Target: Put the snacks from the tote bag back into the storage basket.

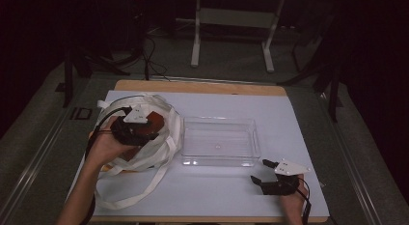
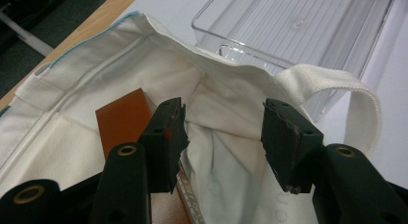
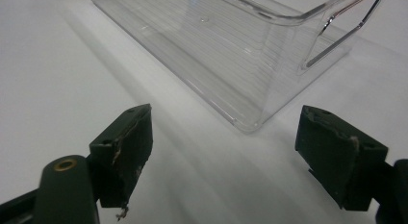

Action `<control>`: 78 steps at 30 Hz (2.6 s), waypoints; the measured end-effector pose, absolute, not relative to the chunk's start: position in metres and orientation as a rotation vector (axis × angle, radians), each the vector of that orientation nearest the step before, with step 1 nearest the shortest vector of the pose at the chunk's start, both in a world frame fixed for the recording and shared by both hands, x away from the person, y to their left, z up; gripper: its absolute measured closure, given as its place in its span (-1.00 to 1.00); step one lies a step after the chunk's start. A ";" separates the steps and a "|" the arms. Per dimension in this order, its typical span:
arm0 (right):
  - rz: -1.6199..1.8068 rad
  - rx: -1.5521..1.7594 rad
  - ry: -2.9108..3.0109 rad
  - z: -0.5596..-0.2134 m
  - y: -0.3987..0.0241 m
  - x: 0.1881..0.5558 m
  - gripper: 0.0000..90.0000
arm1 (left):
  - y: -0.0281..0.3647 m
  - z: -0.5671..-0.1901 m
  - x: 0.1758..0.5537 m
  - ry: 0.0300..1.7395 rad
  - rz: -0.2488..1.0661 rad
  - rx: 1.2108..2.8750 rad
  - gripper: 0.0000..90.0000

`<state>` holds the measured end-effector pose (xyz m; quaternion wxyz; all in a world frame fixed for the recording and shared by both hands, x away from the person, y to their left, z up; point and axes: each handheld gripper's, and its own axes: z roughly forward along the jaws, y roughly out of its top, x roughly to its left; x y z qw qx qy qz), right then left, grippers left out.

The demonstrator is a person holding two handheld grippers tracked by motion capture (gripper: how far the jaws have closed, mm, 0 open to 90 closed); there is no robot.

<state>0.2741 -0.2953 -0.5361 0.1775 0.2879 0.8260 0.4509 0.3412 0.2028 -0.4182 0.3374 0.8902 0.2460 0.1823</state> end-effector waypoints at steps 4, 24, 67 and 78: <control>1.275 0.814 2.338 -0.536 -0.295 0.274 -0.54 | 0.204 -0.420 0.344 0.652 0.471 2.341 0.10; 1.275 0.817 2.343 -0.536 -0.295 0.274 -0.54 | 0.223 -0.435 0.356 0.788 0.442 2.427 0.02; 1.275 0.810 2.345 -0.536 -0.295 0.274 -0.54 | 0.251 -0.459 0.356 1.002 0.305 2.592 -0.23; 1.273 0.810 2.347 -0.536 -0.295 0.274 -0.54 | 0.253 -0.467 0.359 1.033 0.246 2.718 -0.23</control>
